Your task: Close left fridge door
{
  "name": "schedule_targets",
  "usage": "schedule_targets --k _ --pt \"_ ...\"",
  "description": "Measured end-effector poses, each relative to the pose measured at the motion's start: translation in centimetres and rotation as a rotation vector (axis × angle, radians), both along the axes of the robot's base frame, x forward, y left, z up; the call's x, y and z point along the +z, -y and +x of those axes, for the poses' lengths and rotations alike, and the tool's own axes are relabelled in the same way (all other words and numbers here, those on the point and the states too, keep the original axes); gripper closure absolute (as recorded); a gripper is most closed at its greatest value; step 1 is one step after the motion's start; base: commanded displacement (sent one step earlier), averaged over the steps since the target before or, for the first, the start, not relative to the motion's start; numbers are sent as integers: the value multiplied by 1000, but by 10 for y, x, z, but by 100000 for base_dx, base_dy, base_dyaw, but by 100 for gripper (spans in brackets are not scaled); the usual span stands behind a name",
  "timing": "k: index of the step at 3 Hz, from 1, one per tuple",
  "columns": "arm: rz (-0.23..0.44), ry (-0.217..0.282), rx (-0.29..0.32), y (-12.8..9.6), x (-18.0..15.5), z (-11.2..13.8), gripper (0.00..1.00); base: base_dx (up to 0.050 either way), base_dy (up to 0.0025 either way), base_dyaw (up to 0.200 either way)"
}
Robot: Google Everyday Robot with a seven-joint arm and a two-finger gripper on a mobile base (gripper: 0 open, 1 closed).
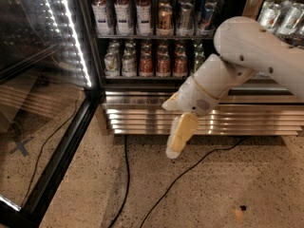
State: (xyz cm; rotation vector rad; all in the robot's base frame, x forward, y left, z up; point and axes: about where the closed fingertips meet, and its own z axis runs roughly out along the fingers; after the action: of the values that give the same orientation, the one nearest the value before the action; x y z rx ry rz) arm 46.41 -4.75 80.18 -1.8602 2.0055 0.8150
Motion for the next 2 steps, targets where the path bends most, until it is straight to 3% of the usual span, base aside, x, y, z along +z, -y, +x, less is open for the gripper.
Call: schedule_targets --k 1,2 --pt "13 -69 99 -30 -19 -19 0 0 0 0" --pt "13 -70 101 -31 -20 -20 19 0 0 0"
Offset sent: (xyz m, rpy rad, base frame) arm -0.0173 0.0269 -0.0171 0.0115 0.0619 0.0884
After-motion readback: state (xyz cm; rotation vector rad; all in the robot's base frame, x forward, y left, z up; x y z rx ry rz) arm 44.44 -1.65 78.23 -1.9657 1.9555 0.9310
